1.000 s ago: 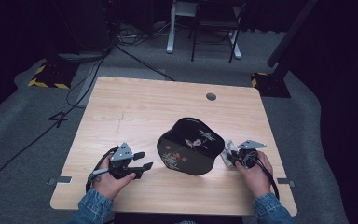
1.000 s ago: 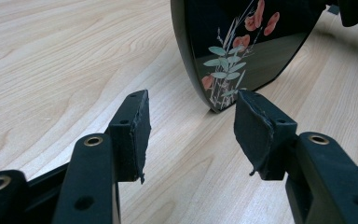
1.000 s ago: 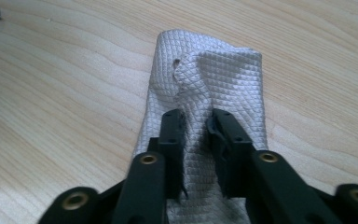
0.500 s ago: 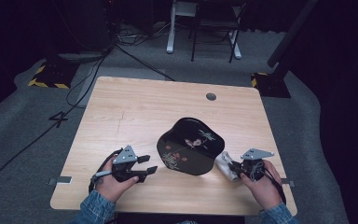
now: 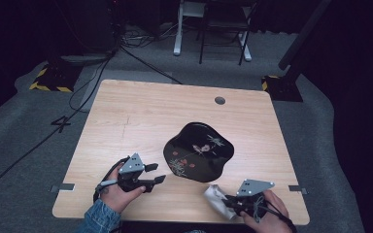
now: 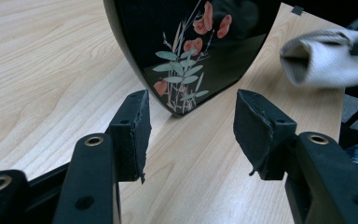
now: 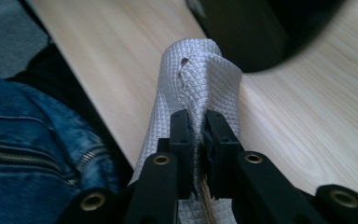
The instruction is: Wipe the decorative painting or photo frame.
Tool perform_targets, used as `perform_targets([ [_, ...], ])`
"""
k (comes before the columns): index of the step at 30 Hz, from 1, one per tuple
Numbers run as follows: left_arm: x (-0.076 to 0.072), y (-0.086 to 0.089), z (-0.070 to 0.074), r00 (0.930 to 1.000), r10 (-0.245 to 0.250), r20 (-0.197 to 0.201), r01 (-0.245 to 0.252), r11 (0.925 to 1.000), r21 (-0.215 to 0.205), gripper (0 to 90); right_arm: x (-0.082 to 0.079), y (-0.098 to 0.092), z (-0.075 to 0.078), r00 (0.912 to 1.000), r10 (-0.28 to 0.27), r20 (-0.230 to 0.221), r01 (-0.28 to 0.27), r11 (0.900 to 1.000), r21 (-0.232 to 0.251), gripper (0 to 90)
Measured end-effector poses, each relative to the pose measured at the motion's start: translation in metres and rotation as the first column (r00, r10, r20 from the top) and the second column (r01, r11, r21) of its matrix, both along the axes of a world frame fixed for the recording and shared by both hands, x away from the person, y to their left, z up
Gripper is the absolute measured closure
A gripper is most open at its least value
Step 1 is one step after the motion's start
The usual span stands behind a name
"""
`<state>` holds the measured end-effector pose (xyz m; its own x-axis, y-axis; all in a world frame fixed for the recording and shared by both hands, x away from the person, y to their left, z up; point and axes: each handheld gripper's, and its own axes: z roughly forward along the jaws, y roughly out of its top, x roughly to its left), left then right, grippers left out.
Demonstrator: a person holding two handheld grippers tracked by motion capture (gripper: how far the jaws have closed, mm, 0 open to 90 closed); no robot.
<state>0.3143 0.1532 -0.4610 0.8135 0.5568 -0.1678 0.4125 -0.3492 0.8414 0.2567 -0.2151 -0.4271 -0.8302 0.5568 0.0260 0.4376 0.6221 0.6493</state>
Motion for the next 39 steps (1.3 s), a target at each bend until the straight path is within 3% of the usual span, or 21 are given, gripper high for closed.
perform_targets([
  [3, -0.003, 0.003, 0.000, 1.0000, 0.006, 0.007, -0.006, 1.0000, -0.001, 46.5, -0.001, 0.025, -0.002, 0.9970, 0.075, 0.021, -0.075, 0.997, 0.016, 83.3],
  [7, -0.009, 0.010, 0.002, 0.9996, 0.023, 0.019, -0.023, 0.9997, -0.007, 46.5, 0.005, 0.061, -0.009, 0.9859, 0.157, 0.057, -0.160, 0.986, 0.043, 83.2],
  [11, -0.015, 0.014, 0.004, 0.9988, 0.042, 0.025, -0.041, 0.9990, -0.016, 46.5, 0.013, 0.095, -0.022, 0.9710, 0.214, 0.106, -0.220, 0.974, 0.046, 83.2],
  [13, -0.018, 0.016, 0.004, 0.9987, 0.042, 0.028, -0.041, 0.9989, -0.021, 46.5, 0.018, 0.105, -0.031, 0.9679, 0.218, 0.125, -0.224, 0.974, 0.033, 83.0],
  [16, -0.022, 0.014, 0.005, 0.9995, 0.012, 0.030, -0.011, 0.9994, -0.032, 46.5, 0.024, 0.114, -0.047, 0.9702, 0.230, 0.075, -0.234, 0.971, 0.045, 78.6],
  [19, -0.024, 0.008, 0.006, 0.9990, -0.041, 0.017, 0.042, 0.9983, -0.040, 46.5, 0.023, 0.114, -0.052, 0.9732, 0.225, 0.049, -0.228, 0.971, 0.077, 63.1],
  [20, -0.024, 0.008, 0.006, 0.9990, -0.041, 0.017, 0.042, 0.9983, -0.040, 46.6, 0.023, 0.114, -0.052, 0.9732, 0.225, 0.049, -0.228, 0.971, 0.077, 63.1],
  [22, -0.026, -0.001, 0.006, 0.9954, -0.096, 0.010, 0.096, 0.9948, -0.034, 46.6, 0.022, 0.108, -0.047, 0.9768, 0.212, 0.032, -0.214, 0.968, 0.133, 52.9],
  [25, -0.029, -0.017, 0.004, 0.9877, -0.156, 0.003, 0.157, 0.9875, -0.018, 47.2, 0.021, 0.095, -0.036, 0.9823, 0.183, 0.038, -0.187, 0.968, 0.167, 52.2],
  [30, -0.025, -0.036, -0.003, 0.9846, -0.171, -0.036, 0.171, 0.9852, 0.006, 50.3, 0.020, 0.071, -0.023, 0.9908, 0.126, 0.049, -0.133, 0.973, 0.188, 58.2],
  [33, -0.023, -0.047, -0.010, 0.9814, -0.178, -0.072, 0.182, 0.9820, 0.051, 51.9, 0.020, 0.059, -0.020, 0.9947, 0.090, 0.050, -0.098, 0.977, 0.192, 59.0],
  [36, -0.023, -0.054, -0.017, 0.9767, -0.193, -0.094, 0.204, 0.9715, 0.121, 52.5, 0.019, 0.052, -0.018, 0.9960, 0.073, 0.051, -0.081, 0.978, 0.192, 58.7],
  [39, -0.024, -0.059, -0.022, 0.9704, -0.209, -0.121, 0.229, 0.9553, 0.187, 52.6, 0.018, 0.048, -0.017, 0.9967, 0.063, 0.051, -0.072, 0.978, 0.195, 57.8],
])
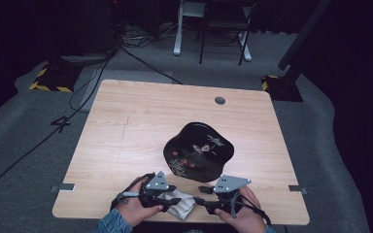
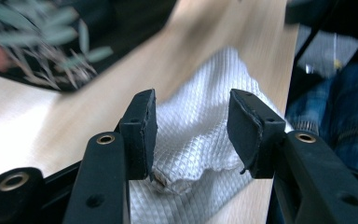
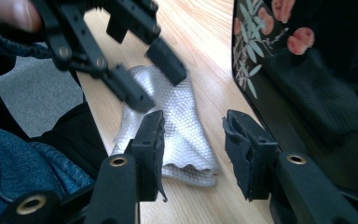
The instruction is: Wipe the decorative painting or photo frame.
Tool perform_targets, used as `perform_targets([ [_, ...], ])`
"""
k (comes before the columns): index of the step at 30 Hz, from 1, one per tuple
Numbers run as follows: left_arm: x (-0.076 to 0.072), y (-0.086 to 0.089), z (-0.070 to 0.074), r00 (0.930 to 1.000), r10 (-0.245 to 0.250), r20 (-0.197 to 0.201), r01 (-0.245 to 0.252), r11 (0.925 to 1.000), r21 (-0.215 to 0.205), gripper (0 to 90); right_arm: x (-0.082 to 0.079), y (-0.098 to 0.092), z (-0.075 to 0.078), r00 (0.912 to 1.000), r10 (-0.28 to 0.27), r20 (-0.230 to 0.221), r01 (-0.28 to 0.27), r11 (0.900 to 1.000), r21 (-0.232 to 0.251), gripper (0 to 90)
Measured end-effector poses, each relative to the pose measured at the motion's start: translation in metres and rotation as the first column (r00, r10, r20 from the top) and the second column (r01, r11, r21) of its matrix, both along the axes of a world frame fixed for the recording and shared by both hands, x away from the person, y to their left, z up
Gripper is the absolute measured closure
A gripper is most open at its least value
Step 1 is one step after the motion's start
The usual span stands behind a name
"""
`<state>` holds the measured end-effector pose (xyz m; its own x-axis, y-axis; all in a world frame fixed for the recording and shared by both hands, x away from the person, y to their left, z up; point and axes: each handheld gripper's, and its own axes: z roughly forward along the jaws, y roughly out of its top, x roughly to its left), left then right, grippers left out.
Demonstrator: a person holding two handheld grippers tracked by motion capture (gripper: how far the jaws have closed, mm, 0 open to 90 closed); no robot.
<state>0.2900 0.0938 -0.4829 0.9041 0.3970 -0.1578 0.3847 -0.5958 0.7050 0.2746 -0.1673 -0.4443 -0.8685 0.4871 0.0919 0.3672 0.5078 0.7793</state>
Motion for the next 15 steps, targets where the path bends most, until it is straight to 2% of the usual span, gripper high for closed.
perform_targets([
  [2, -0.001, -0.003, -0.006, 0.9998, -0.018, -0.010, 0.018, 0.9983, 0.055, 52.1, 0.000, -0.003, 0.000, 1.0000, -0.007, -0.006, 0.007, 1.000, 0.002, 56.9],
  [3, -0.001, -0.003, -0.008, 0.9997, -0.022, -0.010, 0.022, 0.9980, 0.060, 50.4, 0.001, -0.004, 0.000, 0.9999, -0.009, -0.009, 0.009, 1.000, 0.007, 56.1],
  [9, -0.001, -0.003, -0.012, 0.9991, -0.041, 0.003, 0.041, 0.9987, 0.028, 44.6, 0.002, -0.009, 0.001, 0.9996, -0.025, -0.010, 0.026, 1.000, 0.016, 50.4],
  [13, -0.002, -0.004, -0.013, 0.9988, -0.043, 0.024, 0.043, 0.9988, 0.023, 44.3, 0.000, -0.013, 0.004, 0.9992, -0.039, -0.009, 0.039, 0.999, 0.028, 47.3],
  [15, -0.004, -0.004, -0.014, 0.9981, -0.045, 0.042, 0.044, 0.9985, 0.034, 44.3, -0.001, -0.016, 0.006, 0.9988, -0.048, -0.006, 0.048, 0.998, 0.031, 46.5],
])
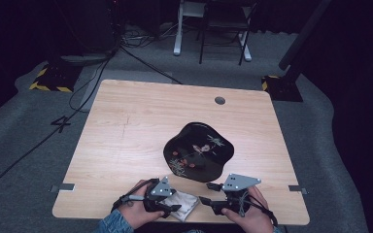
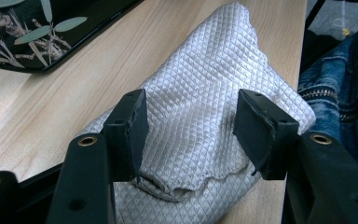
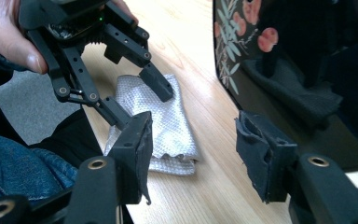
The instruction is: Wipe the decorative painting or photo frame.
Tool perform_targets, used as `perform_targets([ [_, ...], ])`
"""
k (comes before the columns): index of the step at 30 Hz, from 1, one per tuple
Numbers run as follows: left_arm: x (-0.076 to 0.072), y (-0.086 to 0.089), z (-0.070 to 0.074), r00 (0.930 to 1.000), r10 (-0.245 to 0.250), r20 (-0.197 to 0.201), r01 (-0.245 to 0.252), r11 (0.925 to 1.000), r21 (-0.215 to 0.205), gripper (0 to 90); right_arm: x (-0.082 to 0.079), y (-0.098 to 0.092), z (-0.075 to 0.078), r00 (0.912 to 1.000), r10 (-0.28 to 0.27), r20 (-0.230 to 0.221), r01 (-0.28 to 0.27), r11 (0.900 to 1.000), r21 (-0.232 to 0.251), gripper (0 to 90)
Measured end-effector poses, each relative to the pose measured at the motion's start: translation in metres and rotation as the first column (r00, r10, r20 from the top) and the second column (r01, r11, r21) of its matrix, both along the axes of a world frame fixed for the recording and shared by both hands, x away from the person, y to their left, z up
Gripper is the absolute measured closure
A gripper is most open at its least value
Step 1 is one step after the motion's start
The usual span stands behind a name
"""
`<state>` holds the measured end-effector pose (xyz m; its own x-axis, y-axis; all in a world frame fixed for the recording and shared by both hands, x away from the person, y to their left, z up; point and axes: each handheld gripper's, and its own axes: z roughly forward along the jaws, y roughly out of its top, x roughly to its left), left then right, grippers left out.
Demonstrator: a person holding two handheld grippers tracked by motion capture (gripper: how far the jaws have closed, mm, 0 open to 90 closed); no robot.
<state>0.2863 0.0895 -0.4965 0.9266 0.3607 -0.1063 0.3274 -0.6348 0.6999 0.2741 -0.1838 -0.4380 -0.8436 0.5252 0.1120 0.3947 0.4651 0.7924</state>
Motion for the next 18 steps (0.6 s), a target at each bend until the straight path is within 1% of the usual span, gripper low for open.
perform_targets([
  [2, -0.0015, -0.0016, -0.0011, 0.9997, -0.008, 0.024, 0.008, 1.0000, 0.004, 44.1, 0.0000, -0.0020, 0.0013, 1.0000, -0.008, 0.002, 0.008, 1.000, 0.007, 46.1],
  [3, -0.0017, -0.0016, -0.0010, 0.9995, -0.011, 0.028, 0.011, 0.9999, 0.009, 44.1, 0.0005, -0.0028, 0.0015, 0.9999, -0.011, 0.002, 0.011, 1.000, 0.008, 46.0],
  [7, -0.0022, -0.0017, -0.0018, 0.9994, -0.011, 0.033, 0.011, 0.9999, 0.004, 44.2, 0.0023, -0.0038, -0.0002, 0.9998, -0.020, -0.003, 0.020, 1.000, 0.006, 45.7],
  [10, -0.0026, -0.0023, -0.0018, 0.9987, -0.014, 0.049, 0.013, 0.9998, 0.016, 45.2, 0.0038, -0.0054, -0.0007, 0.9996, -0.028, -0.004, 0.028, 1.000, 0.005, 45.4],
  [13, -0.0023, -0.0041, -0.0011, 0.9981, -0.016, 0.059, 0.014, 0.9995, 0.029, 46.8, 0.0045, -0.0073, 0.0012, 0.9993, -0.036, -0.002, 0.036, 0.999, 0.015, 45.2],
  [15, -0.0003, -0.0038, -0.0005, 0.9983, -0.007, 0.058, 0.005, 0.9995, 0.032, 50.2, 0.0049, -0.0082, 0.0025, 0.9992, -0.039, -0.003, 0.039, 0.999, 0.023, 45.1],
  [16, 0.0004, -0.0036, 0.0001, 0.9985, 0.007, 0.054, -0.009, 0.9994, 0.034, 54.1, 0.0051, -0.0086, 0.0029, 0.9992, -0.040, -0.003, 0.040, 0.999, 0.026, 45.1],
  [17, 0.0017, -0.0041, -0.0003, 0.9985, 0.008, 0.055, -0.010, 0.9996, 0.026, 58.0, 0.0053, -0.0092, 0.0031, 0.9992, -0.040, -0.003, 0.040, 0.999, 0.028, 45.1],
  [18, 0.0021, -0.0045, -0.0004, 0.9984, 0.012, 0.056, -0.014, 0.9996, 0.025, 59.5, 0.0055, -0.0098, 0.0033, 0.9991, -0.042, -0.005, 0.042, 0.999, 0.029, 45.1],
])
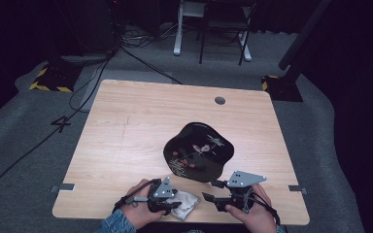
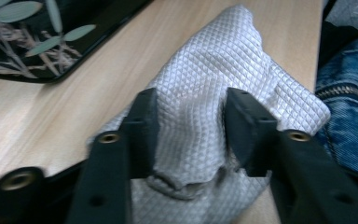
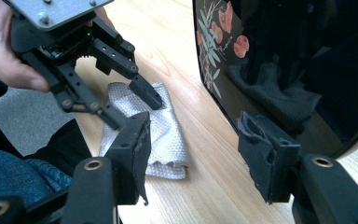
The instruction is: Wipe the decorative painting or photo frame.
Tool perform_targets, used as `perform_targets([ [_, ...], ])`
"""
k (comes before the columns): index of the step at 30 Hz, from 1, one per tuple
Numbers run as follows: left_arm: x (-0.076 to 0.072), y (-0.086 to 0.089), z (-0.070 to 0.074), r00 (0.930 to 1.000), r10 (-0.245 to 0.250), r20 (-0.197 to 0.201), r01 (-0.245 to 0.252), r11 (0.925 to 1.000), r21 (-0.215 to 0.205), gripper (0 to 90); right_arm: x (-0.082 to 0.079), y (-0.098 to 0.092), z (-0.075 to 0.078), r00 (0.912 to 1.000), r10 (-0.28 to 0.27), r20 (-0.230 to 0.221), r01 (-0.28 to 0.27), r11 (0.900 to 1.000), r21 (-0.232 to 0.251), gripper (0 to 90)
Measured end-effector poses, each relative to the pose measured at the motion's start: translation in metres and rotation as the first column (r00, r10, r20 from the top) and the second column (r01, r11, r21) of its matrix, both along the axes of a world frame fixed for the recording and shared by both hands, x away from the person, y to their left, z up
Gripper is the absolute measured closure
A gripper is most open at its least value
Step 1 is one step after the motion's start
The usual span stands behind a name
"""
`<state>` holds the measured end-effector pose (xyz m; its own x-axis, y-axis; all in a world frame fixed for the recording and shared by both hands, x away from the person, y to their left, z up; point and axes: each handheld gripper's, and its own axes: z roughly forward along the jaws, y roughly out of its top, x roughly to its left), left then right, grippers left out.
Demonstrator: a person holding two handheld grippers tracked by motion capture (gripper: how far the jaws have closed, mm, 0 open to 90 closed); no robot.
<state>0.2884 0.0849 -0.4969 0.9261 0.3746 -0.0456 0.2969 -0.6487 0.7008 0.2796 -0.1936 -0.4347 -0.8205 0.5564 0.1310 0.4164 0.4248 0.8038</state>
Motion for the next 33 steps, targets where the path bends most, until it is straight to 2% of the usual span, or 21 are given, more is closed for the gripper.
perform_targets([
  [5, 0.002, 0.001, -0.002, 0.9999, 0.014, 0.006, -0.014, 0.9997, -0.020, 65.2, 0.001, -0.004, 0.002, 0.9999, -0.011, -0.001, 0.011, 1.000, 0.012, 45.1],
  [8, 0.005, 0.003, -0.003, 0.9995, 0.031, -0.010, -0.032, 0.9988, -0.038, 75.5, 0.002, -0.012, 0.006, 0.9992, -0.038, 0.013, 0.038, 0.999, 0.025, 45.2],
  [11, 0.005, 0.004, -0.003, 0.9990, 0.045, -0.003, -0.045, 0.9978, -0.049, 77.5, 0.003, -0.019, 0.009, 0.9972, -0.071, 0.021, 0.071, 0.997, 0.032, 45.2],
  [15, 0.006, 0.006, -0.002, 0.9976, 0.059, -0.035, -0.061, 0.9957, -0.069, 79.2, 0.006, -0.030, 0.012, 0.9926, -0.118, 0.030, 0.117, 0.993, 0.032, 45.2],
  [17, 0.006, 0.009, 0.001, 0.9971, 0.073, -0.021, -0.074, 0.9947, -0.072, 79.5, 0.009, -0.035, 0.015, 0.9893, -0.140, 0.041, 0.138, 0.990, 0.037, 45.2],
  [20, 0.005, 0.014, 0.008, 0.9961, 0.084, -0.027, -0.086, 0.9888, -0.122, 79.6, 0.016, -0.041, 0.018, 0.9840, -0.168, 0.060, 0.165, 0.985, 0.046, 45.1],
  [22, 0.003, 0.019, 0.013, 0.9951, 0.099, -0.009, -0.099, 0.9846, -0.144, 79.6, 0.024, -0.044, 0.018, 0.9808, -0.183, 0.067, 0.180, 0.982, 0.050, 45.1],
  [23, 0.002, 0.024, 0.017, 0.9940, 0.109, 0.000, -0.108, 0.9798, -0.168, 79.6, 0.032, -0.046, 0.016, 0.9807, -0.182, 0.072, 0.177, 0.982, 0.064, 44.5],
  [27, -0.001, 0.032, 0.021, 0.9911, 0.133, 0.008, -0.129, 0.9739, -0.186, 79.6, 0.043, -0.045, 0.014, 0.9809, -0.177, 0.081, 0.170, 0.982, 0.083, 44.5],
  [33, -0.004, 0.044, 0.026, 0.9856, 0.168, 0.023, -0.159, 0.9628, -0.219, 79.6, 0.057, -0.033, 0.012, 0.9854, -0.134, 0.105, 0.125, 0.988, 0.087, 44.6],
])
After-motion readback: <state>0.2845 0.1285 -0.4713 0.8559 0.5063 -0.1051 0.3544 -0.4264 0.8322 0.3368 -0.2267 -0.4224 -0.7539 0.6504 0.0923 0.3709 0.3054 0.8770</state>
